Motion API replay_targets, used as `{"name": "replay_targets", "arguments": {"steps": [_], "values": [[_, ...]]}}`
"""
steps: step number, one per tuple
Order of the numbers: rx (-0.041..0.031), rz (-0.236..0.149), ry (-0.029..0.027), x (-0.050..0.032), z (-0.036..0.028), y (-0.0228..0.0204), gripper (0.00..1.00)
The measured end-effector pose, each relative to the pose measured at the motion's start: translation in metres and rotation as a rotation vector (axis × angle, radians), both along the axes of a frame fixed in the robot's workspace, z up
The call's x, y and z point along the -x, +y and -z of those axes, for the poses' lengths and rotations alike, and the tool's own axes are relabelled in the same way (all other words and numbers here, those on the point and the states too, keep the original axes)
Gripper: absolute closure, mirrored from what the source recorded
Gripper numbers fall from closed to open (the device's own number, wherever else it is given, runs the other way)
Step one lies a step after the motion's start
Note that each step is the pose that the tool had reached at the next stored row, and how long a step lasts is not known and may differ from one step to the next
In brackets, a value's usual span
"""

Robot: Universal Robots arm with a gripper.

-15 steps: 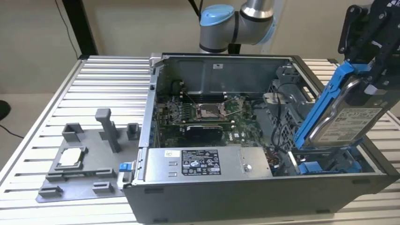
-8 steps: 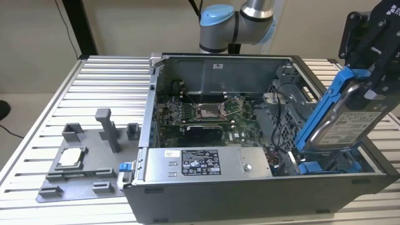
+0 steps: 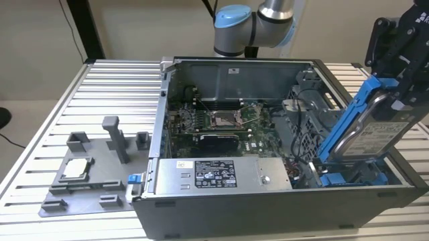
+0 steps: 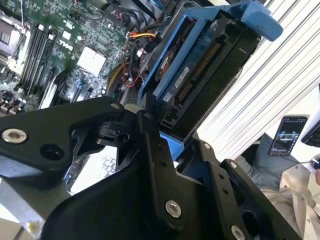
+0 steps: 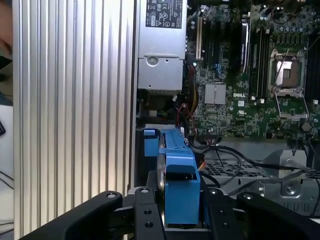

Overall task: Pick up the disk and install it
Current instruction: 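Insert the first disk wire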

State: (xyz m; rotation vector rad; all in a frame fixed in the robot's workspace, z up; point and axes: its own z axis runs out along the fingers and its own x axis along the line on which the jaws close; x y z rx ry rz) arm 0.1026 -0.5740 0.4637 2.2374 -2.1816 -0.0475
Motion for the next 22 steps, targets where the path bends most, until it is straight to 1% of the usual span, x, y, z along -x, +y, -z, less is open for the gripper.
{"name": "replay_targets", "arguments": {"steps": [7, 13, 19, 22], "values": [[-0.0013, 0.000, 0.0000, -0.0053, 0.0114, -0.0002, 1.00], [-0.0012, 0.000, 0.0000, -0.0058, 0.0215, -0.0002, 1.00], [-0.0012, 0.000, 0.0001, -0.0058, 0.0268, -0.0002, 1.00], [-0.0011, 0.000, 0.0001, -0.0058, 0.0307, -0.0002, 1.00]]}}
